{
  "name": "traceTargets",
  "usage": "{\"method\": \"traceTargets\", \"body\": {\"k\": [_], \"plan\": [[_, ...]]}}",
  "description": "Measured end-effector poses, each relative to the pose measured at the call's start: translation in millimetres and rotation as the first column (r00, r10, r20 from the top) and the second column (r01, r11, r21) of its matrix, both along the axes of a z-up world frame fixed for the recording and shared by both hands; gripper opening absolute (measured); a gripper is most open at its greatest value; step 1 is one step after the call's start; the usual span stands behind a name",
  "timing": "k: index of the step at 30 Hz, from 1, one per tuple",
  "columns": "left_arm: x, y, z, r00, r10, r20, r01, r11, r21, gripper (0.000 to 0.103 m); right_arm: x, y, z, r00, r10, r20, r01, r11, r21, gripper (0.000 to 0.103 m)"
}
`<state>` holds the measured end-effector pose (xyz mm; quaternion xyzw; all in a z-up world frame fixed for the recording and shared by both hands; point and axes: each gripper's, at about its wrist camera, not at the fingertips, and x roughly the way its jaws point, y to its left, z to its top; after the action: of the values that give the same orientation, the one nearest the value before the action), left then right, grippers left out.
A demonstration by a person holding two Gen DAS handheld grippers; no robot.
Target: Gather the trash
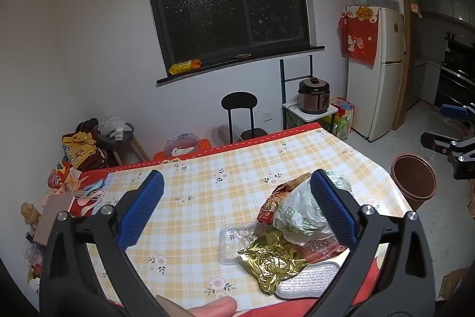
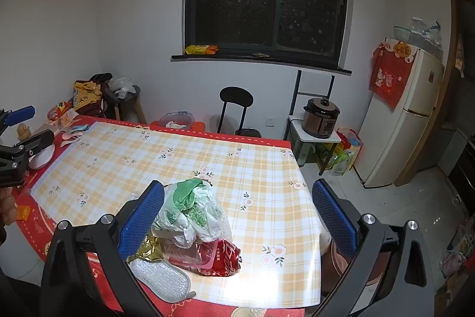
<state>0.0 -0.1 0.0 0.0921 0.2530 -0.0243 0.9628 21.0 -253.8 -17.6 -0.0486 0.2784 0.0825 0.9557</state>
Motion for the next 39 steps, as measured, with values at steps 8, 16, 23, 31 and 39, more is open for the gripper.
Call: {"method": "traceTargets", "body": {"k": [8, 16, 23, 31, 39], "plan": [[0, 0, 0, 1.000, 0.000, -0.002, 0.000, 1.000, 0.001, 0.097, 0, 1, -1, 1.000, -0.002, 0.002, 0.002, 1.000, -0.001, 0.098], [0, 0, 0, 1.000, -0.005, -0.004, 0.005, 1.000, 0.000, 0.097, 2, -1, -4, 1.000, -0.005, 0.000, 0.005, 1.000, -0.002, 0.098], [1, 0, 0, 1.000, 0.001, -0.006, -0.001, 1.000, 0.003, 0.097, 3, -2, -5, 1.000, -0.003, -0.002, 0.003, 1.000, 0.000, 0.098], [-1, 8, -4, 1.000, 0.002, -0.007, -0.002, 1.000, 0.006, 0.097, 5, -2, -6, 1.000, -0.002, -0.005, 0.002, 1.000, 0.001, 0.098], [1, 12, -14, 1.000, 0.011, -0.010, -0.011, 1.000, 0.013, 0.097, 6, -1, -6, 1.000, -0.003, -0.007, 0.003, 1.000, 0.001, 0.098]]}}
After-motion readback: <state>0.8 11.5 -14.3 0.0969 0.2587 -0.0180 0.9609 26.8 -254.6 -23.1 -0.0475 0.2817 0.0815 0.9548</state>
